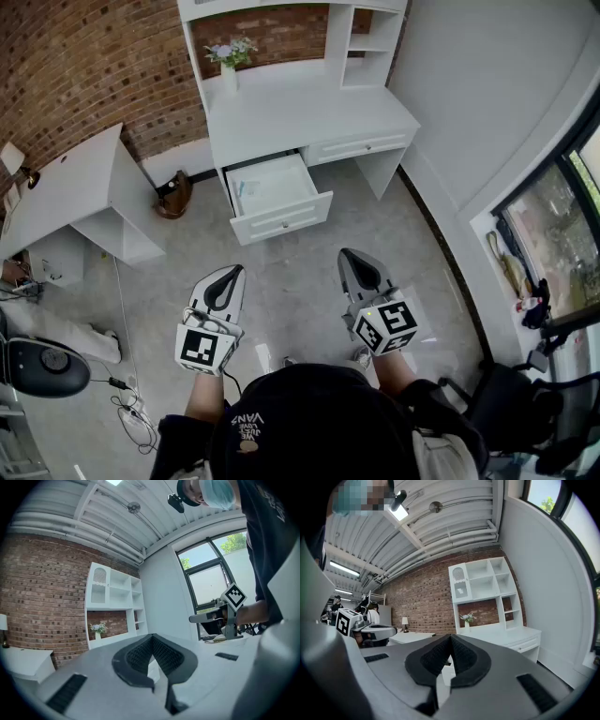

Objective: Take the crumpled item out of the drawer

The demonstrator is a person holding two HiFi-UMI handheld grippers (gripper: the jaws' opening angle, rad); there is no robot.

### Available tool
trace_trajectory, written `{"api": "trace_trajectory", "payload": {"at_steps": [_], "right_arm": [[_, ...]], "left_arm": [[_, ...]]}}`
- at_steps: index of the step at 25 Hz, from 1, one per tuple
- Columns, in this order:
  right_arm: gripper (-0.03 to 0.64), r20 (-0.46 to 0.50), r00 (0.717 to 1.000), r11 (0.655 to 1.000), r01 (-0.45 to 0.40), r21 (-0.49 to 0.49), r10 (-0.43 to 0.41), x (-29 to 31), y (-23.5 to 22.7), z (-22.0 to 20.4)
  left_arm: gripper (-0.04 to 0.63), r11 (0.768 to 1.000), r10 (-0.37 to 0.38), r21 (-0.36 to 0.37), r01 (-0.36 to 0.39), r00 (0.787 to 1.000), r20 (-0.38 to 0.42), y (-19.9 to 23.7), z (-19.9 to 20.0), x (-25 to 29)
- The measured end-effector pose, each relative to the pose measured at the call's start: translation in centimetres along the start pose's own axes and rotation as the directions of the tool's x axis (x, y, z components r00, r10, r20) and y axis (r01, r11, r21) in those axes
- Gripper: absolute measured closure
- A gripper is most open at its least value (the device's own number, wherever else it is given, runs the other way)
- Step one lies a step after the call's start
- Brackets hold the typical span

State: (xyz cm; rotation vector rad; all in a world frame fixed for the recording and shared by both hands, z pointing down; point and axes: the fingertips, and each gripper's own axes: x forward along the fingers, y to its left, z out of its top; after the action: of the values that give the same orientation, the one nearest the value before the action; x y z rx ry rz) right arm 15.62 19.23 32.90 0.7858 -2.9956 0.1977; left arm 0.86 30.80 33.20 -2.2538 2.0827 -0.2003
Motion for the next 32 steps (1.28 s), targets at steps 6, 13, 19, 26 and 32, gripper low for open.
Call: {"api": "trace_trajectory", "payload": {"at_steps": [6, 13, 19, 26, 32], "right_arm": [[0.618, 0.003, 1.000, 1.000, 0.004, -0.008, -0.004, 0.5, 0.7, -0.1], [0.618, 0.001, 1.000, 1.000, 0.027, 0.007, -0.027, 1.1, 0.9, -0.1], [0.617, 0.008, 0.999, 0.999, 0.036, 0.034, -0.036, 2.3, -0.4, -0.5], [0.599, -0.016, 0.999, 0.999, 0.029, 0.037, -0.029, 6.5, -4.0, -1.4], [0.535, -0.046, 0.999, 0.998, -0.001, 0.063, 0.004, 11.8, -8.5, -1.7]], "left_arm": [[0.589, 1.000, -0.014, -0.005, 0.014, 1.000, 0.007, 0.4, -0.1, -0.2], [0.589, 0.999, -0.046, -0.022, 0.047, 0.999, 0.008, 0.9, -0.6, 0.0], [0.588, 0.997, -0.054, -0.063, 0.054, 0.999, -0.002, 1.5, -1.9, 1.5], [0.586, 0.996, -0.028, -0.089, 0.026, 0.999, -0.021, 4.1, -3.6, 5.8], [0.522, 0.997, -0.009, -0.080, 0.004, 0.998, -0.062, 7.1, -3.8, 11.5]]}}
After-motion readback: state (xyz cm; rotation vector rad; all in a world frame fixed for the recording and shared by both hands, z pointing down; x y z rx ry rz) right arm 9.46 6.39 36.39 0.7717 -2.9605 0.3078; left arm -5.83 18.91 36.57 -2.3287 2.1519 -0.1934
